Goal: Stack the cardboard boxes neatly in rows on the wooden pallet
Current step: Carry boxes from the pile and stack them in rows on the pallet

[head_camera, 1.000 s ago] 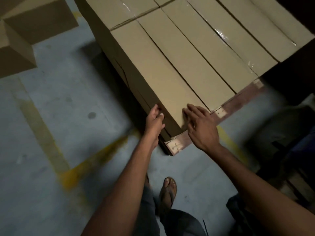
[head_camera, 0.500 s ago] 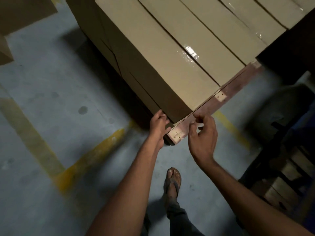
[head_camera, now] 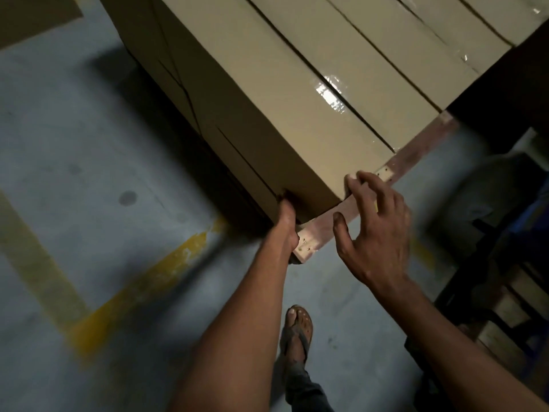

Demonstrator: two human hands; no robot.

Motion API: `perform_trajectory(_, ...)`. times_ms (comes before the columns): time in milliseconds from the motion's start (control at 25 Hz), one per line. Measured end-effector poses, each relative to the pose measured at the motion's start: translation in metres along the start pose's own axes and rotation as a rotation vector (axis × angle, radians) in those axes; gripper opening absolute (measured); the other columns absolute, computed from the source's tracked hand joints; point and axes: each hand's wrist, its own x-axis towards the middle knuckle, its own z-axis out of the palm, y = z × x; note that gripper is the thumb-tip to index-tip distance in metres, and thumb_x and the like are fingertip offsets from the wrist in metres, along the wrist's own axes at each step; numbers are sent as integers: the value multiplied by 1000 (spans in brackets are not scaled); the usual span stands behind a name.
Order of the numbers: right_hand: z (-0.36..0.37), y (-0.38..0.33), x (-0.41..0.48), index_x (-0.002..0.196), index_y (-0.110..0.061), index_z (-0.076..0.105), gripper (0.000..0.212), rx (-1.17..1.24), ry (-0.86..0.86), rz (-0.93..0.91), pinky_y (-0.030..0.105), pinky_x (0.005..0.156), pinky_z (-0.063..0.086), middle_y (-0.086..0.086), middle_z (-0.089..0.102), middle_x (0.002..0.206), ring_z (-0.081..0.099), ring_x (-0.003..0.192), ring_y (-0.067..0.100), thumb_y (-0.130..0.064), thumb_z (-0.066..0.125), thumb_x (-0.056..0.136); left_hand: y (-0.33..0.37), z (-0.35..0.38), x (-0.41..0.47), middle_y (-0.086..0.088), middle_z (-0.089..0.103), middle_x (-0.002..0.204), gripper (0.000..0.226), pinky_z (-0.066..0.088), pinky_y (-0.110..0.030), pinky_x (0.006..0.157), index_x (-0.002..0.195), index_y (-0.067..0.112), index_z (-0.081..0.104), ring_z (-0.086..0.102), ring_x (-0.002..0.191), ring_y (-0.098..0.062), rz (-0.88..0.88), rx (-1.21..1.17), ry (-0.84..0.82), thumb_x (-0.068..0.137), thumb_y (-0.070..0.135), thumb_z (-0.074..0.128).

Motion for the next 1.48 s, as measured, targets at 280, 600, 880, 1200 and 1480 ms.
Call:
perform_trajectory(280,-44,-73,11,118,-18,63,34,264,145,166,34,94,37,2,59,119,51,115,21,-17,65,83,69,-17,-135,-5,53,146,48,35,-37,101,146,18,45,51,125,-19,371,-66,187,100,20,60)
perform_trajectory(600,-157,-203,19,111,-27,66,21,546,-22,198,43,92,51,-14,61,111,53,112,10,-20,66,92,130,-87,-361,-5,60,130,33,48,-5,70,133,10,53,60,112,-11,764,40,313,101,7,59)
perform_trajectory(880,-241,-281,37,109,-30,70,19,641,-135,89,41,86,57,-14,70,103,65,97,5,-28,68,90,177,-112,-498,-3,64,123,30,46,-3,72,129,13,56,62,102,0,982,77,329,100,10,62)
perform_trajectory(1200,-229,-363,96,113,-32,67,23,651,-260,-93,40,82,57,-17,69,100,64,93,3,-29,69,90,221,-174,-534,11,68,105,21,52,-17,89,118,23,62,66,97,4,1141,242,471,98,20,65)
perform_trajectory(1480,-202,-509,143,111,-22,70,17,1106,-473,62,26,78,53,0,73,93,69,84,6,-19,71,94,277,-295,-555,13,69,104,23,51,-15,78,117,32,61,67,89,-2,1162,354,670,96,25,69)
